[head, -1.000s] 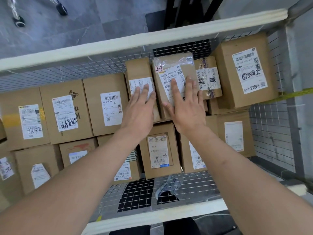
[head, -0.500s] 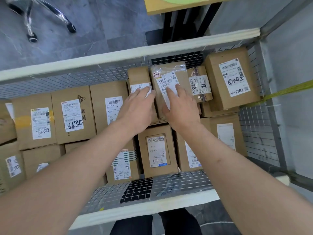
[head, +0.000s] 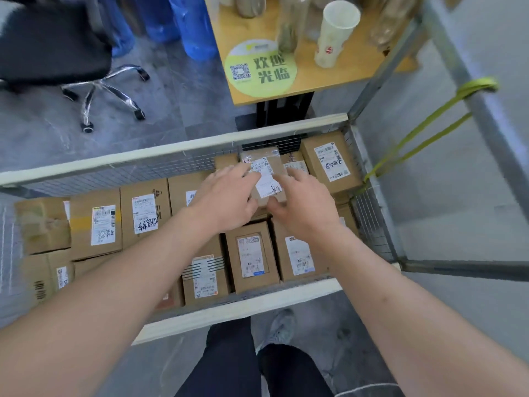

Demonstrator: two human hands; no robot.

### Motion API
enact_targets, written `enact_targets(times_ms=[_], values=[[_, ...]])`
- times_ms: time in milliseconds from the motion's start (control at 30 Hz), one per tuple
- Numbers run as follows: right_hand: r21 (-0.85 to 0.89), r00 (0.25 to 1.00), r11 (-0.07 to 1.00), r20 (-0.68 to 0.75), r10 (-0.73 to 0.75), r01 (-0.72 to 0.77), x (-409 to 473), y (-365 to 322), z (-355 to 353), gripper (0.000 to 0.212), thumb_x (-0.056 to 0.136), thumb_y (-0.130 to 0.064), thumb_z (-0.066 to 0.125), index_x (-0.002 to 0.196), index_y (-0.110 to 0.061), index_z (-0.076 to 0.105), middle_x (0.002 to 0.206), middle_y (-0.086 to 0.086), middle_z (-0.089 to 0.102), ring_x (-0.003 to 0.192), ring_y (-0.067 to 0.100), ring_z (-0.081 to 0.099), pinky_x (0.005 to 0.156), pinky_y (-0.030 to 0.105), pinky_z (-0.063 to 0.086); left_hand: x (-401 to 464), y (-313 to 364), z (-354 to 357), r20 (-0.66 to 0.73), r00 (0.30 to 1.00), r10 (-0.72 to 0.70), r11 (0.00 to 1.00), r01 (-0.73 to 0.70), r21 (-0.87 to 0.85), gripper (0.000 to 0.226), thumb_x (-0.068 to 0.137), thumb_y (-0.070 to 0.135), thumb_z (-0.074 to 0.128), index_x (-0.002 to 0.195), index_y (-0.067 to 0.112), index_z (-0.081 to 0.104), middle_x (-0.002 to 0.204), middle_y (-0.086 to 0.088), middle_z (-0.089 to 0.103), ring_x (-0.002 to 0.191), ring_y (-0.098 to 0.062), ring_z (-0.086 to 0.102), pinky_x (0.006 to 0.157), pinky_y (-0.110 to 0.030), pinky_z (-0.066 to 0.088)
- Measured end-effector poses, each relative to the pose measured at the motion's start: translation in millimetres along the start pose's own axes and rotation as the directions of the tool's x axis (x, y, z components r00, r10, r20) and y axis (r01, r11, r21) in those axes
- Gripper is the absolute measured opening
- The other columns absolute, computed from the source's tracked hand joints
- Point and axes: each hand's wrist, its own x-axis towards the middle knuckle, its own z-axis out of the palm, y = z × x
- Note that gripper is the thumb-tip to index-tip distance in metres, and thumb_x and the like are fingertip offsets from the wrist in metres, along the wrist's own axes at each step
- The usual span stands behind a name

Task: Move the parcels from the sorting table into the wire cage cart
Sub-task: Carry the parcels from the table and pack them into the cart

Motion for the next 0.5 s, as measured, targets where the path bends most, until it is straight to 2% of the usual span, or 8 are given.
enact_targets(times_ms=[167,333,433,500], values=[[0.002,0.996,1.000,-0.082,-0.016,0.017,-59,-7,-59,0.057,0.097,-0.044,0.058,0.148,-0.021,0.053,0.156,0.012,0.047,0.139,0.032,0.048,0.108,0.047,0.044,-41,44,-57,-0.022,0.999,0.045,0.997,-0.044,0.062,0.048,0.099,0.041,0.051,0.142,0.019,0.052,0.153,-0.004,0.043,0.136,-0.030,0.046,0.107,-0.048,0.044],[-0.045,0.991,0.999,-0.135,0.006,-0.013,-111,-12,-107,0.052,0.096,-0.044,0.056,0.143,-0.022,0.057,0.145,0.007,0.055,0.125,0.030,0.055,0.092,0.041,0.048,-73,82,-102,-0.068,0.990,0.120,0.992,-0.117,0.041,0.053,0.099,0.043,0.052,0.149,0.025,0.045,0.152,0.002,0.042,0.138,-0.025,0.044,0.105,-0.048,0.047],[-0.063,0.984,0.996,-0.171,0.051,-0.062,-142,-16,-129,0.042,0.095,-0.050,0.054,0.128,-0.024,0.061,0.128,0.001,0.059,0.114,0.029,0.058,0.079,0.039,0.047,-86,103,-126,-0.070,0.980,0.184,0.982,-0.181,0.049,0.057,0.101,0.044,0.051,0.154,0.027,0.041,0.151,0.006,0.042,0.135,-0.022,0.047,0.099,-0.041,0.049],[-0.044,0.974,0.993,-0.203,0.102,-0.114,-161,-19,-143,0.043,0.096,-0.053,0.053,0.128,-0.024,0.061,0.131,0.000,0.059,0.115,0.029,0.058,0.080,0.039,0.048,-90,113,-142,-0.081,0.969,0.233,0.971,-0.227,0.072,0.060,0.101,0.046,0.051,0.156,0.027,0.038,0.154,0.006,0.039,0.137,-0.022,0.045,0.098,-0.041,0.049]])
